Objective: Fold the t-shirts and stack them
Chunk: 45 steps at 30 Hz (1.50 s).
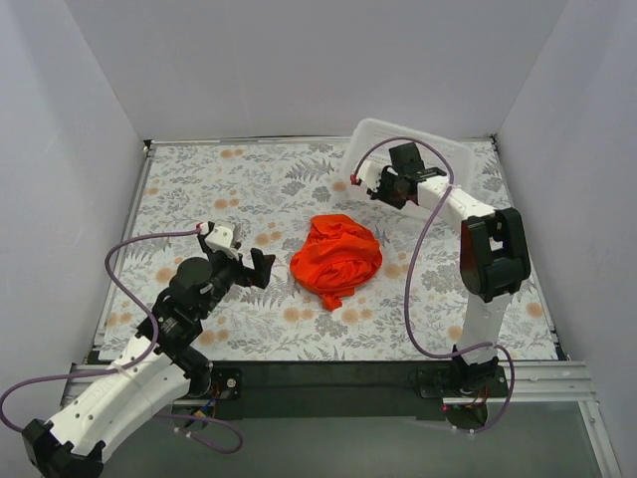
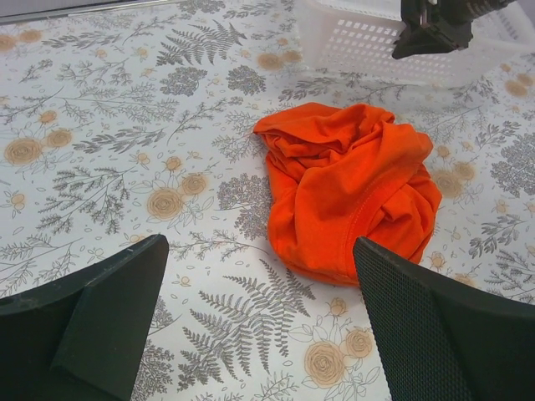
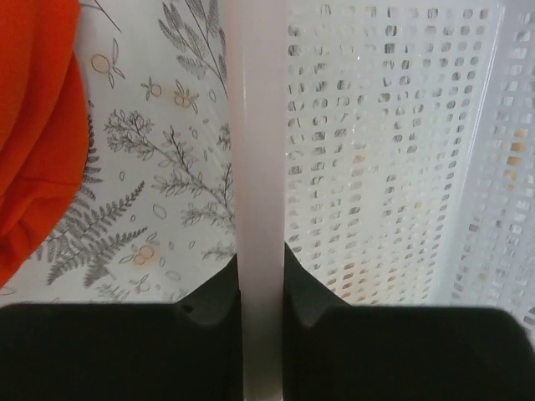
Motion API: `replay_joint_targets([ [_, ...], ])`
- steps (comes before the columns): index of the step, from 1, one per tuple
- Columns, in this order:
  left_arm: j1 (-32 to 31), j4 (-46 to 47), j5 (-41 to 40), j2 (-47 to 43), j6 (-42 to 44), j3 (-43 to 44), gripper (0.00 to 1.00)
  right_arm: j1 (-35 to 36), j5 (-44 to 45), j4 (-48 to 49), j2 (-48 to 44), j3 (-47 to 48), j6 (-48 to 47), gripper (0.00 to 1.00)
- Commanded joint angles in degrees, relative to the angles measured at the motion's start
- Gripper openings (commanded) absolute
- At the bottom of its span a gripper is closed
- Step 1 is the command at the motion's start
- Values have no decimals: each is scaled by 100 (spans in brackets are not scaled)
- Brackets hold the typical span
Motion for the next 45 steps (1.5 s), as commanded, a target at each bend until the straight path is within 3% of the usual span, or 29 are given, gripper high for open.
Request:
replay_joint_targets([
  [1,26,-2,-103,-105,58,8,85,-2,1199,470,-518,-393,2257,1],
  [10,26,-20,-85,-87,49,8,85,-107,3507,1085,-475,-562,3775,1],
  [23,17,-20,-77,97,49,-19,85,-889,3333,831,510,748,4294,3],
  [26,26,-20,-68,132,58,-19,85,-1029,3272,743,747,1161,4250,13],
  [27,17,-20,-50,141,58,-27,85,-1056,3097,708,783,1336,4224,25],
  [29,17,-11,20,141,58,-19,85,-1127,2877,638,766,1425,4093,40],
  [30,17,-11,81,141,67,-19,85,-1118,2780,629,704,1426,4031,57],
  [34,26,226,873,132,154,-124,86,-1109,2025,620,-121,1154,3680,90],
  [36,17,349,1626,281,251,-168,86,-1048,1430,489,-533,952,3120,98],
  [38,17,560,2362,509,278,-177,86,-1039,735,374,-1350,339,2714,98],
  [40,26,639,2551,1139,-10,85,82,-1030,-832,268,-2357,-276,2055,98],
  [41,26,622,2699,1422,-91,217,79,-1039,-1355,268,-2703,-1036,1853,98],
  [42,17,613,2753,1668,-222,341,77,-1048,-2439,260,-3028,-1383,1494,98],
  [45,-9,561,2841,2635,-671,911,68,-1039,-4035,84,-4198,-2772,999,98],
])
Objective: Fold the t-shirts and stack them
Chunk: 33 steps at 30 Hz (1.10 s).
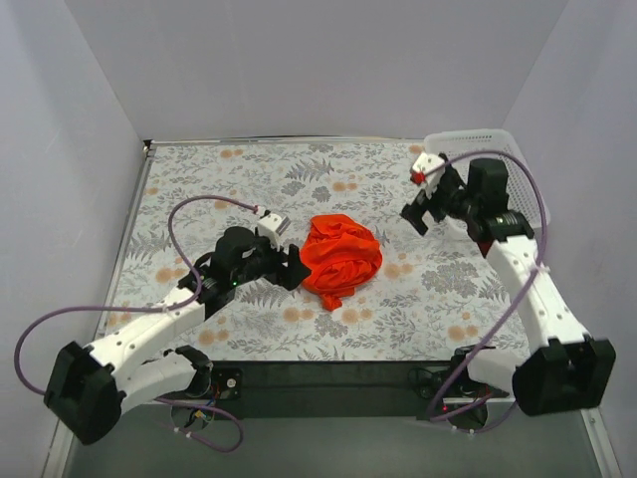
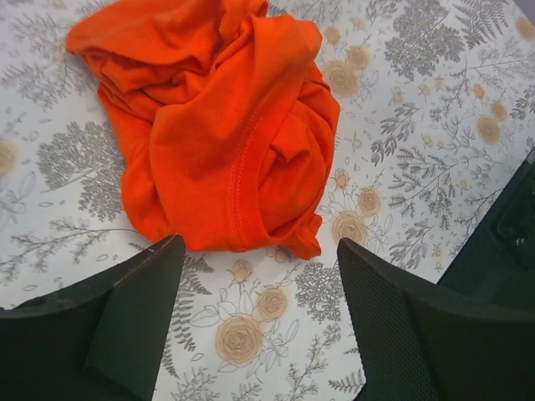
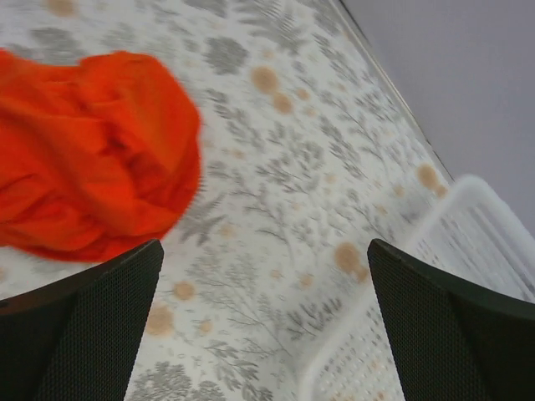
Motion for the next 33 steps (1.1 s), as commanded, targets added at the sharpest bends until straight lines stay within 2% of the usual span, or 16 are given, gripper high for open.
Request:
replay_joint_targets([
  [1,-53,-5,405,728,-533,624,67,30,-2812,-362,-996,-1238,-963,98],
  [4,-334,-129,18,1336,-465,1037,66,-31,-3095,-362,-1668,-1977,-762,98],
  [8,-755,-383,-395,1906,-280,1503,65,-321,-3208,-274,-1932,-2575,-287,97],
  [11,-975,-963,-983,2075,-192,1680,64,-567,-3244,-266,-2055,-2620,-129,96],
  [15,-1160,-1596,-1301,1883,-95,1540,64,-699,-3499,-274,-2082,-2611,-49,96],
  [21,-1301,-1536,-1626,1908,-271,1355,63,-700,-3464,-265,-1924,-2576,39,96],
  [28,-1345,-1316,-2066,2742,72,1653,60,-752,-3420,-274,-1818,-2567,101,96],
  [32,-1371,-1421,-2171,3129,326,1908,53,-779,-3438,-274,-1783,-2567,118,96],
  [33,-1380,-1447,-2180,3226,362,1987,46,-787,-3429,-274,-1757,-2567,118,96],
])
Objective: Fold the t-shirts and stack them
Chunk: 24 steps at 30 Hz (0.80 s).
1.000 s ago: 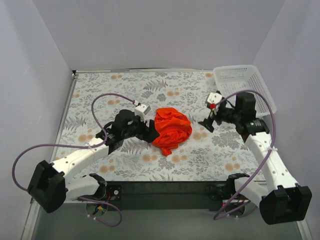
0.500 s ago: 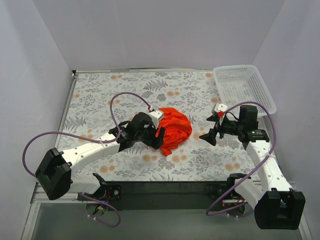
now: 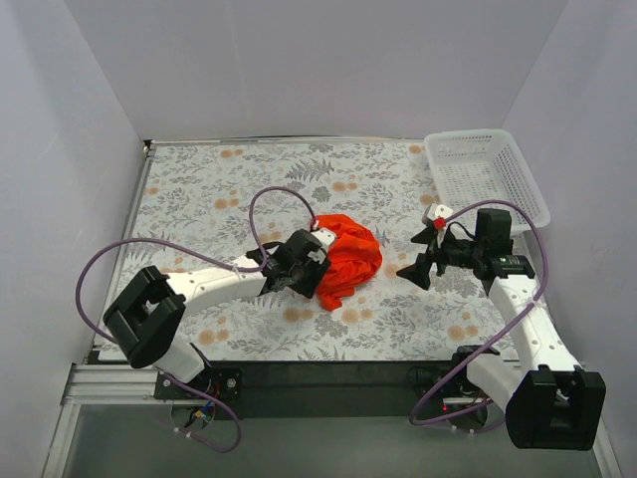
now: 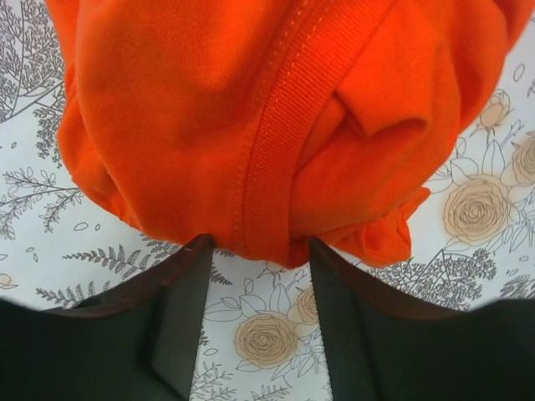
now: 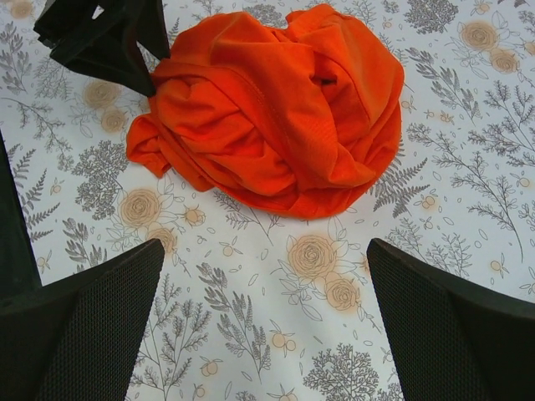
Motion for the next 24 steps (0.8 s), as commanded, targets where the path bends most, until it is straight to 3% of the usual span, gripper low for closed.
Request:
replay_joint_targets([
  [1,-54,-44,-289,46,318,390,40,-36,-129,128,38,125,92,96],
  [3,-71,-71,-272,90,441,521,22,-36,-120,119,64,134,92,96],
  [4,-89,-79,-263,56,468,609,0,-44,-111,119,64,134,101,96],
  [9,-238,-343,-114,-471,433,1618,0,-53,-111,110,38,143,110,96],
  [14,-229,-299,-210,-972,336,3419,0,-53,-120,93,20,161,136,96],
  [20,-229,218,-316,-842,433,5439,0,-246,-146,84,-15,178,136,96],
  [24,-229,107,-36,-211,433,6704,0,-247,-592,23,-85,239,-171,96],
])
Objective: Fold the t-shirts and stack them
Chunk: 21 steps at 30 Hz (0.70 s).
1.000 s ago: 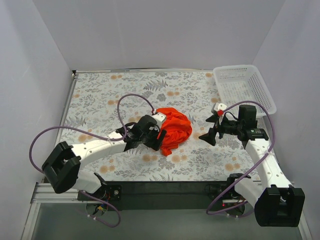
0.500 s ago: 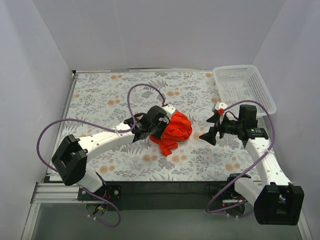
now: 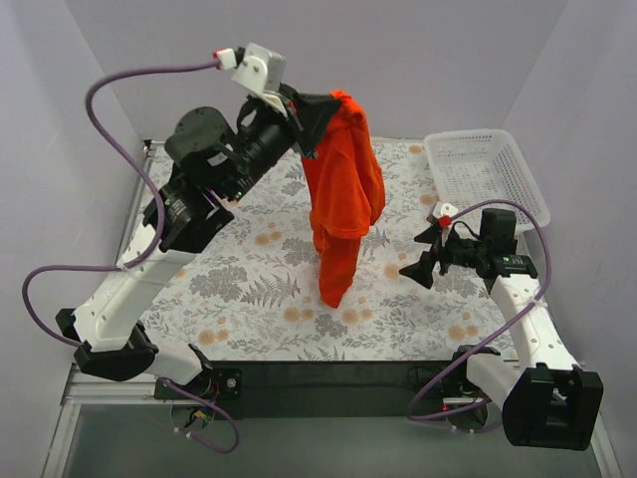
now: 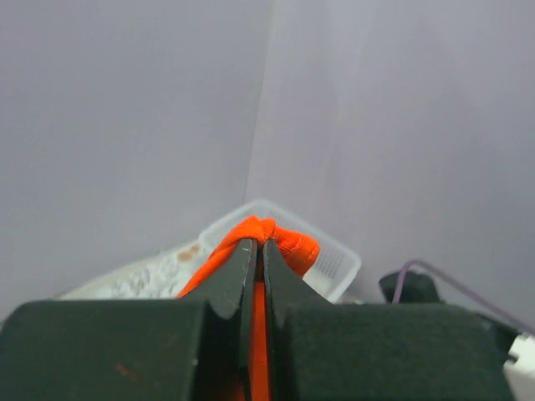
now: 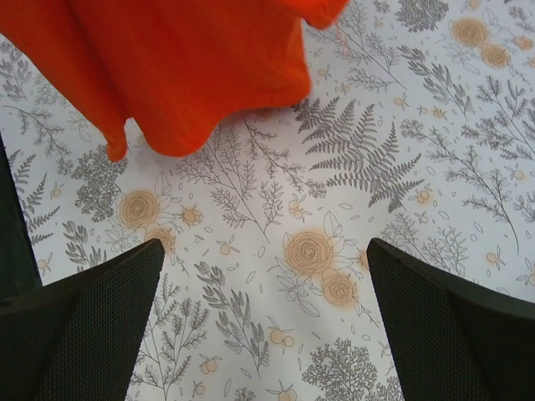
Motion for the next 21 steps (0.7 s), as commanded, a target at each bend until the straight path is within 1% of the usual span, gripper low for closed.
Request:
replay_joint_targets([
  [1,-17,-39,353,477,46,1054,0,-19,-638,20,-144,342,-300,96],
  [3,-17,-276,504,619,-85,1319,0,-10,-1040,12,-101,570,-362,96],
  [5,-17,-312,645,541,-200,1206,0,42,-1253,20,4,1106,-293,97],
  [6,-17,-303,654,479,-226,1092,0,94,-1324,38,196,1343,-83,97],
  [7,-17,-321,654,331,-279,891,0,304,-1368,55,320,1737,49,97],
  [9,-17,-286,619,181,-323,662,0,664,-1395,55,714,2143,461,96],
  [11,-17,-295,575,-4,-367,398,0,902,-1404,99,892,2608,726,96],
  [14,-17,-321,514,-162,-420,186,0,1429,-1342,161,1086,2935,1210,94],
  [16,-17,-339,487,-216,-437,125,0,1824,-1123,196,1130,3032,1447,91],
  [18,-17,-391,461,-251,-438,107,0,2028,-712,310,1113,2998,1588,82],
  [19,-17,-409,452,-260,-438,98,0,2029,-648,319,1104,2997,1632,79],
  [20,-17,-409,443,-268,-420,55,0,2029,-578,310,1104,3023,1676,67],
  [21,-17,-435,426,-303,-411,28,0,2029,-360,310,1095,3024,1668,59],
])
